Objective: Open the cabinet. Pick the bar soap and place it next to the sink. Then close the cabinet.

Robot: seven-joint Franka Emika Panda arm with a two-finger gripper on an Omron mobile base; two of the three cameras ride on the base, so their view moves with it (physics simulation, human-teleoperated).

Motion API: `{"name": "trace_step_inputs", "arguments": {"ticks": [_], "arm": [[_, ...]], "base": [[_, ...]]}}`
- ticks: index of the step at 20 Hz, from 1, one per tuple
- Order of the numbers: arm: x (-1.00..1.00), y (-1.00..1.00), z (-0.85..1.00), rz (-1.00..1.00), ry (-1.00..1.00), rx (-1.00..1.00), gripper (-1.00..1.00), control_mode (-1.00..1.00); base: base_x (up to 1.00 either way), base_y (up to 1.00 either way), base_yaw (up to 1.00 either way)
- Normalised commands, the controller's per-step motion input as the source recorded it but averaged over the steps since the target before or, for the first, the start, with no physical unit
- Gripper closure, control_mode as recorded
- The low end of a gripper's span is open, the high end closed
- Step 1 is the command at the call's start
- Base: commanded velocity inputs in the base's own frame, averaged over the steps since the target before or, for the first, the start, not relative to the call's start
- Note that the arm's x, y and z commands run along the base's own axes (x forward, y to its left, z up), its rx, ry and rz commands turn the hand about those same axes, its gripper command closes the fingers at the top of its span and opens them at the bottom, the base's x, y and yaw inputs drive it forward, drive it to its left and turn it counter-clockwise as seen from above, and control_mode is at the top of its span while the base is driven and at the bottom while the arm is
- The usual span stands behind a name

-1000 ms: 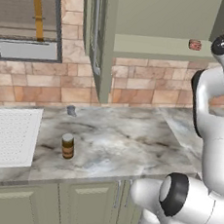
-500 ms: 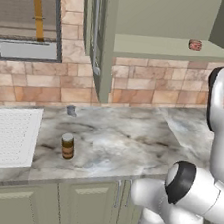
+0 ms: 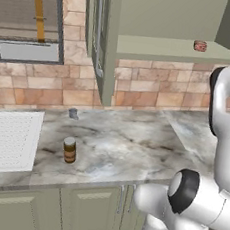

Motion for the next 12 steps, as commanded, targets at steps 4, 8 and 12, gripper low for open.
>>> {"name": "trace_step_inputs", "arguments": {"ticks": [4, 8, 12], "arm": [[-0.02, 0.38, 0.08, 0.19, 0.05, 0.0, -1.0, -1.0], [-0.11, 0.38, 0.12, 0.35, 0.19, -0.01, -1.0, -1.0], [-0.12, 0.38, 0.13, 0.51, 0.2, -0.08, -1.0, -1.0]], "base": [[0.0, 0.0, 0.0], [0.0, 0.0, 0.0], [0.0, 0.0, 0.0]]}}
